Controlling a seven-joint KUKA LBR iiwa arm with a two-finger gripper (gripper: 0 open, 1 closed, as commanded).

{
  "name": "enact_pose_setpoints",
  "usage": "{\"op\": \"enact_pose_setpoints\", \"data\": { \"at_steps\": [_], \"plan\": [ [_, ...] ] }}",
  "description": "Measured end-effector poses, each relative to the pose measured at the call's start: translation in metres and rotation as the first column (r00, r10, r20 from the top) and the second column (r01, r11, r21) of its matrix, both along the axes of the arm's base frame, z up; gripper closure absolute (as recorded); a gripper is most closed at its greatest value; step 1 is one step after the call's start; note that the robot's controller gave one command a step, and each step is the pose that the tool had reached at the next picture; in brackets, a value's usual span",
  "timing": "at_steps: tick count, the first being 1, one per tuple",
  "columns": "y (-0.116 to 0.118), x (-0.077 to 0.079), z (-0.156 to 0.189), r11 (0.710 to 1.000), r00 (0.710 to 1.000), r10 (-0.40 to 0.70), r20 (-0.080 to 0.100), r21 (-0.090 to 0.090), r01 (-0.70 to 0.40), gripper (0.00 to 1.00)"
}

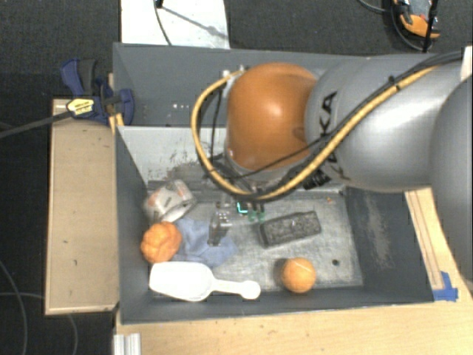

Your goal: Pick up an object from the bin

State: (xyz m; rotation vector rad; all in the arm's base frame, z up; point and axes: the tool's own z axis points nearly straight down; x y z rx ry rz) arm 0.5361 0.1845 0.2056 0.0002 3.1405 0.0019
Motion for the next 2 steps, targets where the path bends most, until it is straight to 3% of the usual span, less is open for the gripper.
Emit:
{"op": "enact_pose_setpoints", "data": {
  "at_steps": [1, 2],
  "plan": [
    [0.0, 0.001, 0.001, 1.0, 1.0, -0.003, 0.002, 0.0, 0.003, 0.0],
    [-0.001, 0.002, -0.036, 1.0, 1.0, -0.005, 0.01, 0.003, 0.005, 0.0]
  ]
}}
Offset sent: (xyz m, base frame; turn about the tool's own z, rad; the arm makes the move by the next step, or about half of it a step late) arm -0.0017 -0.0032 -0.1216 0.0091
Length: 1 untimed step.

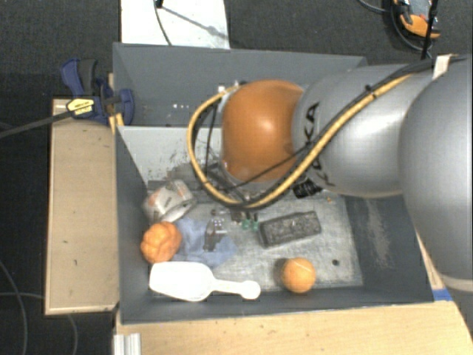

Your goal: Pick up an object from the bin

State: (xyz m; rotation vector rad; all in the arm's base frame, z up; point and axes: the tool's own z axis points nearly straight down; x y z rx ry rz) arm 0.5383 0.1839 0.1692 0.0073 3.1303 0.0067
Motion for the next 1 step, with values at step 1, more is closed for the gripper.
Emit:
{"op": "enact_pose_setpoints", "data": {
  "at_steps": [1],
  "plan": [
    [0.0024, 0.0107, -0.0961, 1.0, 1.0, 0.004, -0.006, -0.001, -0.004, 1.0]
  ]
}}
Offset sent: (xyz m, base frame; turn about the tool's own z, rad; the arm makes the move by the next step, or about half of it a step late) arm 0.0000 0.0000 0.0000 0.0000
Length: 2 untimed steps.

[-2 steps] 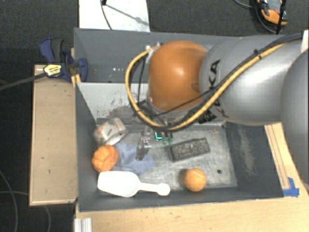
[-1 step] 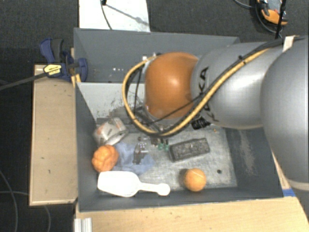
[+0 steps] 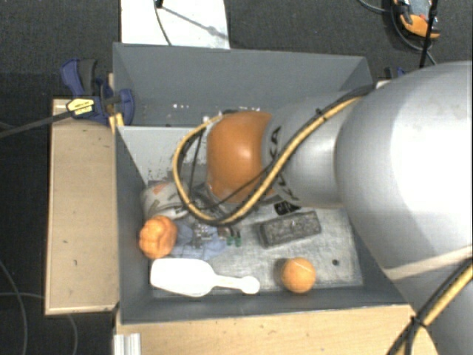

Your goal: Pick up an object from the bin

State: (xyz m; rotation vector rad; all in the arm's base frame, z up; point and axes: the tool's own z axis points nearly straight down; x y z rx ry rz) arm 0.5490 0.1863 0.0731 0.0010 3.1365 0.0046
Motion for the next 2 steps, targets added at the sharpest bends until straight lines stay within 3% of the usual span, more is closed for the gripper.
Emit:
{"op": "enact_pose_setpoints", "data": {
  "at_steps": [1, 2],
  "plan": [
    [0.0, 0.0, 0.0, 1.0, 1.0, -0.002, 0.0, 0.0, 0.002, 1.0],
    [-0.004, 0.007, 0.05, 1.0, 1.0, -0.02, -0.009, -0.003, 0.02, 1.0]
  ]
}}
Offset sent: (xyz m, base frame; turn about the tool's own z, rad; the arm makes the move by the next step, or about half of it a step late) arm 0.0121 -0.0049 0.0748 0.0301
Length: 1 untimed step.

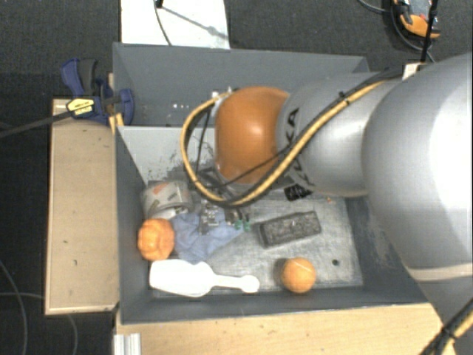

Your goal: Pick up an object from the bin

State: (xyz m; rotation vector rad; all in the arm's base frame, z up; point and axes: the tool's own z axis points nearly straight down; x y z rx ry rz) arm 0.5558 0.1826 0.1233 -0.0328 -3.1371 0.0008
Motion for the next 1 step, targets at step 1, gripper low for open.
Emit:
{"op": "enact_pose_setpoints", "data": {
  "at_steps": [1],
  "plan": [
    [-0.0002, 0.0048, 0.0363, 1.0, 1.0, 0.017, 0.012, 0.003, -0.017, 1.0]
  ]
}}
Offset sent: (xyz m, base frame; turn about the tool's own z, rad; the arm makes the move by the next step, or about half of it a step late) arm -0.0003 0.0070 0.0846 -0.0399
